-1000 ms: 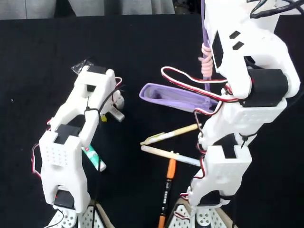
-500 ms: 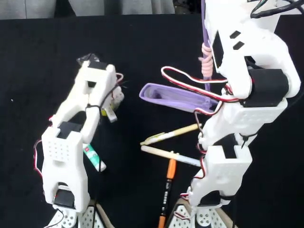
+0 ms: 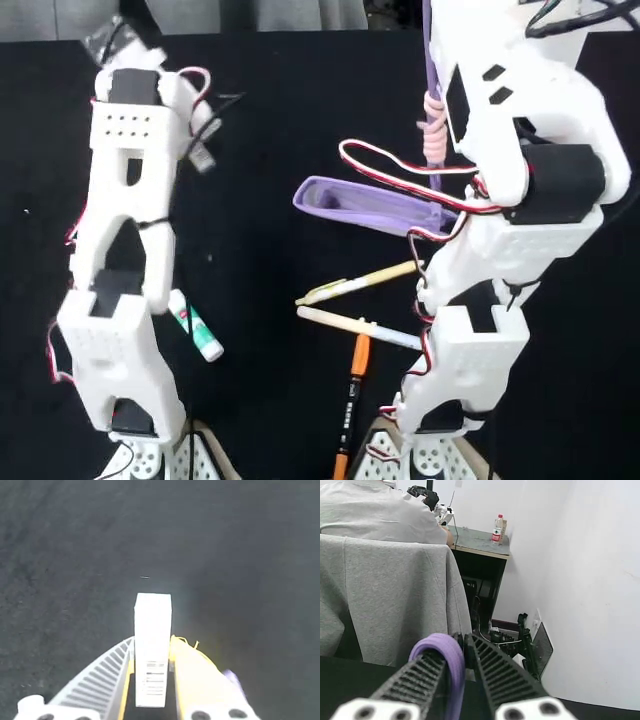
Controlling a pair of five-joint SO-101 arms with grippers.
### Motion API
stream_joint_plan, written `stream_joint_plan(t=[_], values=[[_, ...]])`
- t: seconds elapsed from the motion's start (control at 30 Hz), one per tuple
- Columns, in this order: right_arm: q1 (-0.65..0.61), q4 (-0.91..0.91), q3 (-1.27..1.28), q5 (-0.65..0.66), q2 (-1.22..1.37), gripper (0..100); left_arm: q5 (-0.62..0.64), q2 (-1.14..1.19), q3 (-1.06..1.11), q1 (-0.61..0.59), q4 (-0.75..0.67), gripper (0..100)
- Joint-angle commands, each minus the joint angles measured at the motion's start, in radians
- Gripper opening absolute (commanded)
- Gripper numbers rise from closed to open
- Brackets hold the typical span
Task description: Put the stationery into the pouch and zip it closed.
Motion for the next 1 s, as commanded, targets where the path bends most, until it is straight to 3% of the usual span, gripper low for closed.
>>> stream_joint_plan(t=[0.0, 0.27, 0.4, 0.6, 0.8, 0.97], values=[[0.009, -0.025, -0.027, 0.009, -0.007, 1.5, -0.009, -0.161, -0.067, 0.097, 0.023, 3], [0.011, -0.025, -0.027, 0.009, -0.007, 1.5, -0.009, -0.362, -0.051, 0.274, 0.086, 3], [0.012, -0.025, -0.027, 0.009, -0.007, 1.5, -0.014, -0.450, 0.019, 0.289, 0.077, 3], [0.012, -0.025, -0.027, 0.009, -0.008, 1.5, -0.147, -0.618, 0.128, 0.286, 0.069, 3], [0.009, -0.025, -0.027, 0.009, -0.007, 1.5, -0.153, -0.838, 0.407, 0.291, -0.097, 3], [0.011, -0.025, -0.027, 0.009, -0.007, 1.5, -0.221, -1.080, 0.799, 0.294, -0.439, 3]])
